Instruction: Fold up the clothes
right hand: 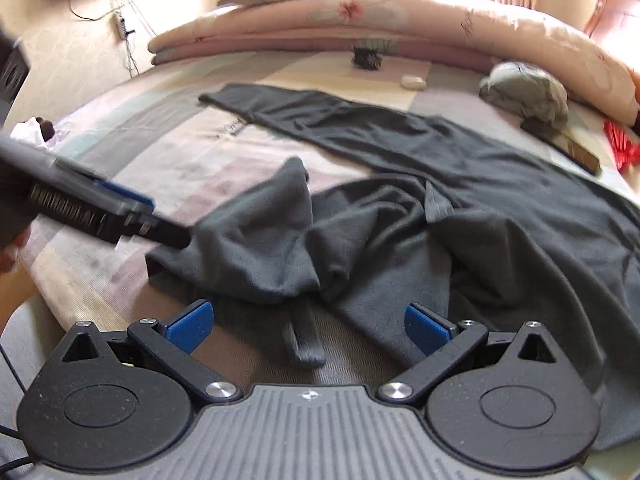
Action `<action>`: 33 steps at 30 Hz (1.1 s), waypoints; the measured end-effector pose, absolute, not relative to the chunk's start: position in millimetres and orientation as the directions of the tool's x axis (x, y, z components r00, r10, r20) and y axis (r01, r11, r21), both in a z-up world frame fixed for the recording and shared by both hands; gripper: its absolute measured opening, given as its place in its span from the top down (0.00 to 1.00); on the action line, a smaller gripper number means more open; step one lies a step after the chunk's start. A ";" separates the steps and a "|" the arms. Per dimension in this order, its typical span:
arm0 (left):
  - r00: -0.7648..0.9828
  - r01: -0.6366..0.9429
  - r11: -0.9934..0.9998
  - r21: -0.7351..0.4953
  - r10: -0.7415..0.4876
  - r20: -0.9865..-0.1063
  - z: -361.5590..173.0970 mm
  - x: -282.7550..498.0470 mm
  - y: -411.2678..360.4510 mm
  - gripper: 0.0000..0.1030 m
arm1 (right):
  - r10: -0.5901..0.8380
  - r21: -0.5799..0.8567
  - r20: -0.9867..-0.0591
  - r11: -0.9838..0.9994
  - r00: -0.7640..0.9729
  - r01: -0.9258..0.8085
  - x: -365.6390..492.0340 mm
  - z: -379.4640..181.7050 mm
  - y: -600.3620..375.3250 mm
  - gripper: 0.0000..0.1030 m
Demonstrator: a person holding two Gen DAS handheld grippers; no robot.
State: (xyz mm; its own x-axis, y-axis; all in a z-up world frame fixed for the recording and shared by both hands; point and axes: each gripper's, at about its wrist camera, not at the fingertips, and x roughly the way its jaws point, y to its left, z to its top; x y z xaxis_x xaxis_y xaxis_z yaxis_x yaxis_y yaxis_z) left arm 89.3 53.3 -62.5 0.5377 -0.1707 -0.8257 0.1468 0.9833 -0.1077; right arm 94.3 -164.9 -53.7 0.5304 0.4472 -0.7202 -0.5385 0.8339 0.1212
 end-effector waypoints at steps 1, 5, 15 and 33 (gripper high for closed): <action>0.532 0.153 0.984 -0.096 -0.164 -0.831 -68.3 87.2 53.7 0.29 | 0.446 0.135 -0.723 0.840 0.528 -0.525 94.8 -53.9 -168.9 0.00; 0.525 0.168 0.984 -0.066 -0.146 -0.839 -86.8 84.1 58.4 0.29 | 0.448 0.171 -0.721 0.855 0.529 -0.490 93.0 -55.9 -181.5 0.00; 0.626 0.178 0.982 0.069 -0.059 -0.777 -84.1 78.8 70.0 0.40 | 0.419 0.183 -0.748 0.876 0.515 -0.446 85.9 -70.4 -194.6 0.00; 0.714 0.206 0.978 0.019 -0.137 -0.687 -70.9 81.8 69.3 0.95 | 0.422 0.195 -0.745 0.878 0.516 -0.438 73.2 -69.3 -196.6 0.00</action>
